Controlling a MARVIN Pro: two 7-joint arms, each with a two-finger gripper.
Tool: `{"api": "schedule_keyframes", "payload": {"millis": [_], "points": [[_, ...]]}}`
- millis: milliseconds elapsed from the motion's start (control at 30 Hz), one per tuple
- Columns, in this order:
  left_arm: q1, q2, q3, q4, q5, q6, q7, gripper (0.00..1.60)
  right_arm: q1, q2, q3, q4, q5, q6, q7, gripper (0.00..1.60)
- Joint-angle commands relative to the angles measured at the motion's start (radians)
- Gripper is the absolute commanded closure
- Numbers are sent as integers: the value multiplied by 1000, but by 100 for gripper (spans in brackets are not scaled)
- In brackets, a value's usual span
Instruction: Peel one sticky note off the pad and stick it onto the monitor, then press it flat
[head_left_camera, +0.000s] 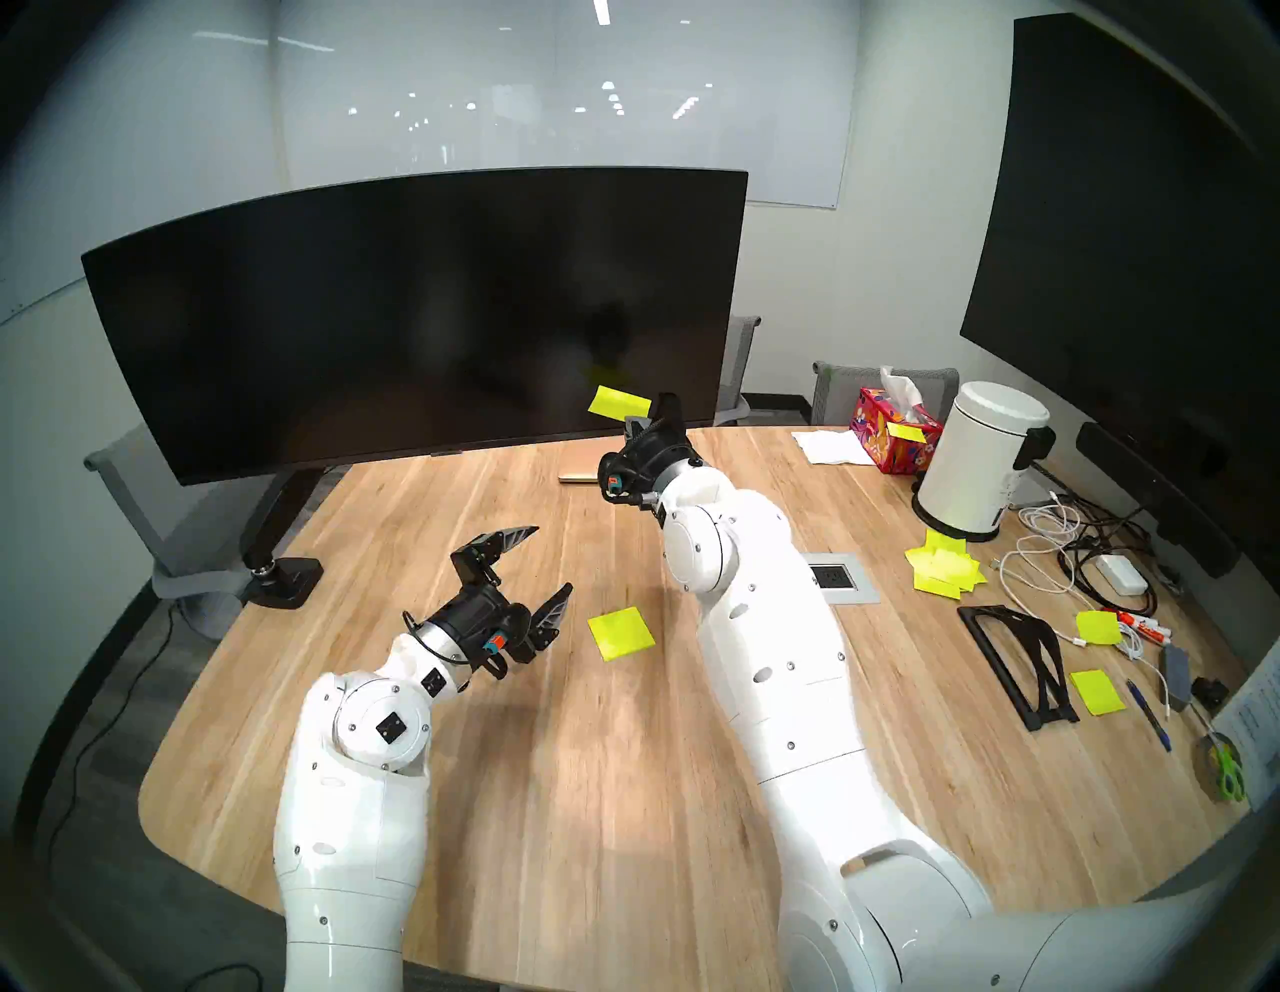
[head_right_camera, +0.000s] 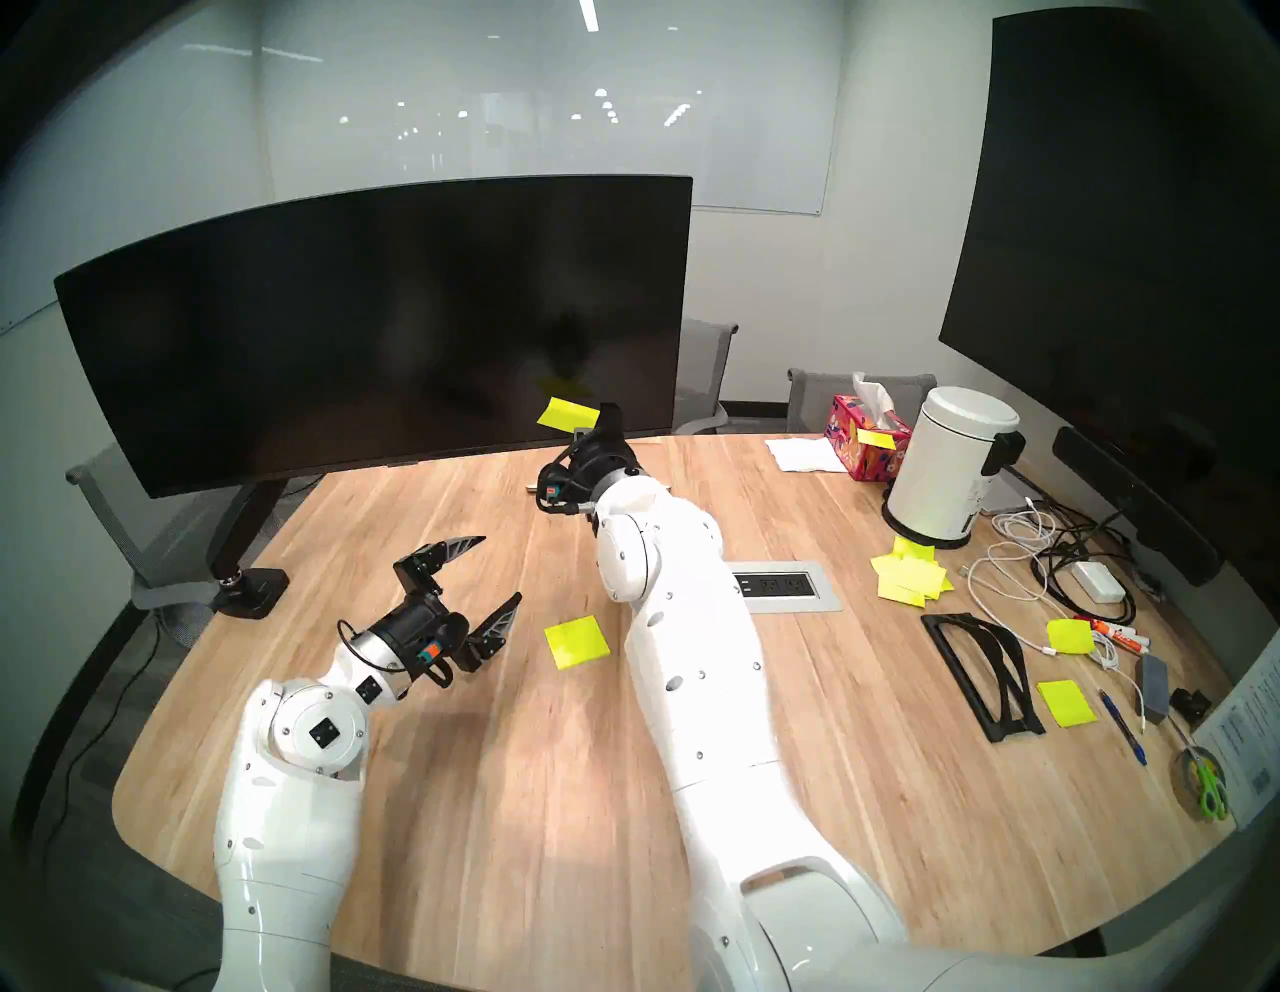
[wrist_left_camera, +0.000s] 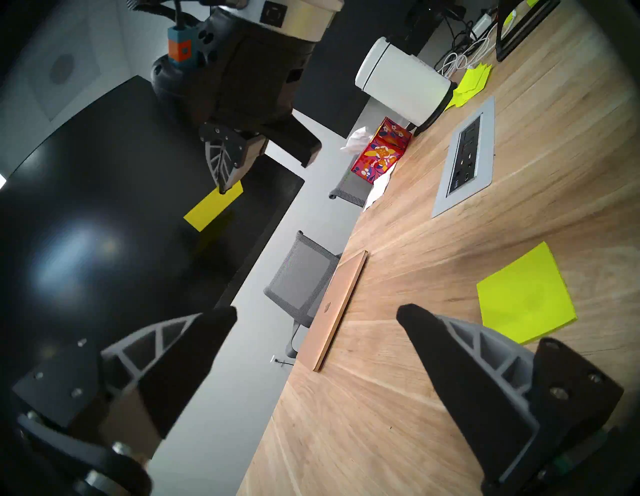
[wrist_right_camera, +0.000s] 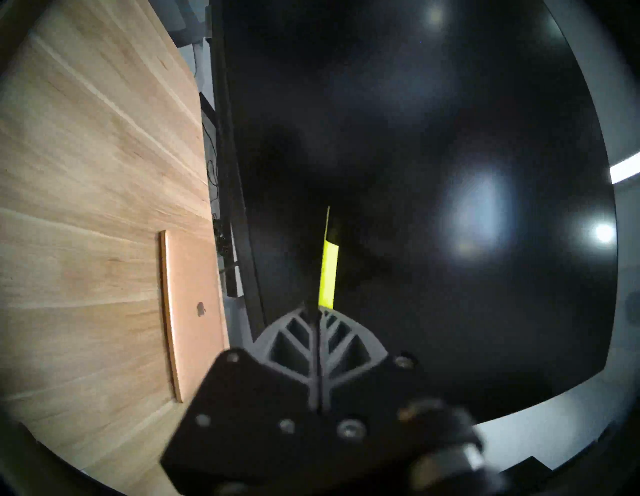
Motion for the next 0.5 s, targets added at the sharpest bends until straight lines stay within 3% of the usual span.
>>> {"api": "schedule_keyframes", "payload": {"millis": [0, 233, 300, 333, 367, 467], "points": [[-5, -2, -3, -18, -1, -1, 7, 0, -17, 11, -14, -27, -46, 31, -112, 160], [-6, -3, -3, -18, -1, -1, 7, 0, -41, 38, -38, -37, -112, 61, -221, 160], [-6, -3, -3, -18, 0, -1, 7, 0, -42, 40, -40, -20, -127, 69, -285, 160], [-6, -3, -3, -18, -1, -1, 7, 0, -44, 42, -45, -39, -130, 80, -239, 160], [-6, -3, -3, -18, 0, -1, 7, 0, -44, 40, -43, -22, -136, 82, -291, 160], [-6, -3, -3, -18, 0, -1, 7, 0, -42, 47, -50, -11, -154, 93, -332, 160]]}}
